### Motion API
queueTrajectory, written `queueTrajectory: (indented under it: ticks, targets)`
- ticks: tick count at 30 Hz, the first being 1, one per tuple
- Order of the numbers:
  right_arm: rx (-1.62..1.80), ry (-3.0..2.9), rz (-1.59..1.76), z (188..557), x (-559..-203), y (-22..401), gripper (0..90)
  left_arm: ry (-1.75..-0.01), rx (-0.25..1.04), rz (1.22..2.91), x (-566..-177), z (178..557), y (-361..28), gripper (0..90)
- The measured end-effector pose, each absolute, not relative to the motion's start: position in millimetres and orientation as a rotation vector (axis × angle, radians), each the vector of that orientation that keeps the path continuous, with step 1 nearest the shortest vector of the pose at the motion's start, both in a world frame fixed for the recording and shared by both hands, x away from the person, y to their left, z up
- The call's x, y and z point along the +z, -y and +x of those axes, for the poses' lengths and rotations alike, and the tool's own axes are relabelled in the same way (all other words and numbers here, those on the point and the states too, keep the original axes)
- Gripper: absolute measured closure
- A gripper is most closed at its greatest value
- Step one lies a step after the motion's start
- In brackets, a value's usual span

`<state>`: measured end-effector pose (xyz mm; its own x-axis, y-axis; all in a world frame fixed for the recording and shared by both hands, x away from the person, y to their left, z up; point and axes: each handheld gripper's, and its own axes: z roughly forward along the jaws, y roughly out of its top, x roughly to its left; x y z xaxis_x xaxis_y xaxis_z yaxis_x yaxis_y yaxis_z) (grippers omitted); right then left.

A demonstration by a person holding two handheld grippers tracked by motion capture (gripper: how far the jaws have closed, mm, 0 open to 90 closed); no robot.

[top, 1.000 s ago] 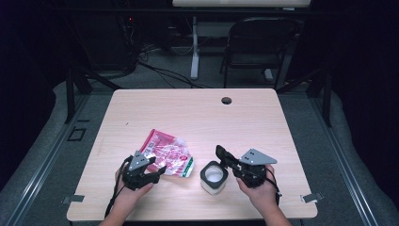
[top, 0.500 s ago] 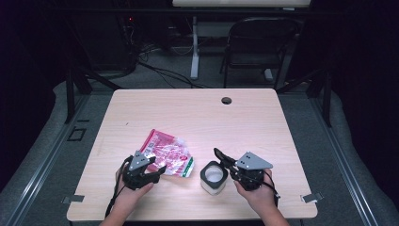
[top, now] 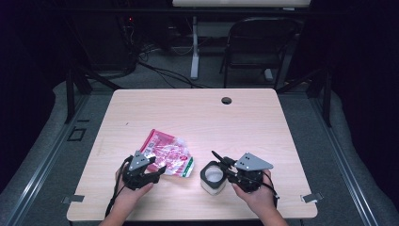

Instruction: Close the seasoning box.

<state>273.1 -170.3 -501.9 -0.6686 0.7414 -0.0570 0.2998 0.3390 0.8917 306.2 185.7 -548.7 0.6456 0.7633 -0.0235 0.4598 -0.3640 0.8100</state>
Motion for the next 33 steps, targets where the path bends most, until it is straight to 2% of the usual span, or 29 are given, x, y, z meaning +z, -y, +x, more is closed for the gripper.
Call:
queueTrajectory:
  ticks: [33]
  targets:
    - [1.291,-2.197,0.875,269.9,-502.2,162.3,59.4,-0.949,0.465,2.016,-547.8,306.1,-187.6,42.8]
